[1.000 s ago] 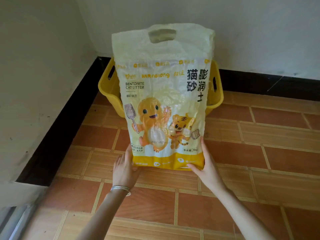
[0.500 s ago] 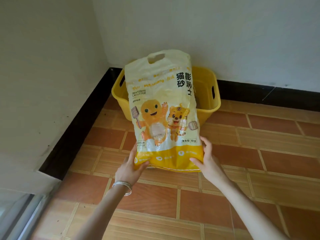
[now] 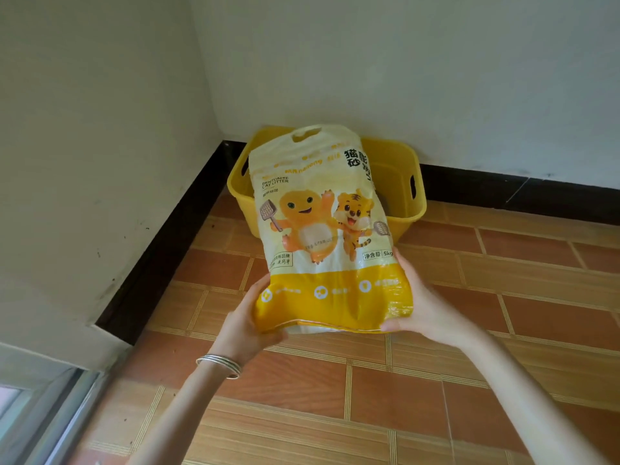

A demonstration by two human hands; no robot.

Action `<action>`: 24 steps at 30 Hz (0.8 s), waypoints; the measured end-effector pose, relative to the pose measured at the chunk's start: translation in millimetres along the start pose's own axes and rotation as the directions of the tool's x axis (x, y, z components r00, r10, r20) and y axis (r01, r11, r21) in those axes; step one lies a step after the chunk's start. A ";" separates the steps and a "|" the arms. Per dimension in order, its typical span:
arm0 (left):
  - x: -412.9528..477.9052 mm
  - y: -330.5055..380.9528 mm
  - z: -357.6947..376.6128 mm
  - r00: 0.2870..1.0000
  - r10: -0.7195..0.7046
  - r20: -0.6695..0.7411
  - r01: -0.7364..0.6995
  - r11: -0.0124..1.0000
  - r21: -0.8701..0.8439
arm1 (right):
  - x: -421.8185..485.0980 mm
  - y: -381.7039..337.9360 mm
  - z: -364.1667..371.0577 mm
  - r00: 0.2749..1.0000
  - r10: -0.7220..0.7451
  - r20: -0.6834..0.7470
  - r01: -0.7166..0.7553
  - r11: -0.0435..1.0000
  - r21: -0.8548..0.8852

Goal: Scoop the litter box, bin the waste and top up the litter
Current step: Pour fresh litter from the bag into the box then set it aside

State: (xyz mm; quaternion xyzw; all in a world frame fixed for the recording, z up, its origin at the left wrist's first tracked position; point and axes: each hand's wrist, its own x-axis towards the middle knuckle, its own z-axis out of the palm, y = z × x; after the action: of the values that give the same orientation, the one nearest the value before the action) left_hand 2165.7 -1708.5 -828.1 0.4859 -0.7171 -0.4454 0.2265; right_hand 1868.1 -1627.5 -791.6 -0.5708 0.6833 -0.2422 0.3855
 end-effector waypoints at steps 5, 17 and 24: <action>-3.6 16.9 -24.9 0.991 0.114 -0.072 -0.105 0.987 0.119 | -16.9 -10.3 -8.9 0.986 -0.075 -0.147 0.072 0.997 -0.025; 8.4 54.5 -57.4 0.948 0.189 -0.257 -0.153 0.976 0.154 | -8.6 -43.2 -36.9 0.924 -0.225 -0.308 0.214 0.974 -0.071; 30.3 102.1 -73.9 0.926 0.238 -0.293 -0.190 0.965 0.182 | 7.3 -78.6 -59.1 0.859 -0.272 -0.435 0.250 0.962 -0.109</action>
State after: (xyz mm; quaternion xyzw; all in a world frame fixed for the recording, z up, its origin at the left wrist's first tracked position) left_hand 2158.3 -1753.2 -706.6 0.4845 -0.7526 -0.2803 0.3469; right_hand 1866.9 -1659.3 -698.2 -0.5964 0.6754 -0.3997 0.1684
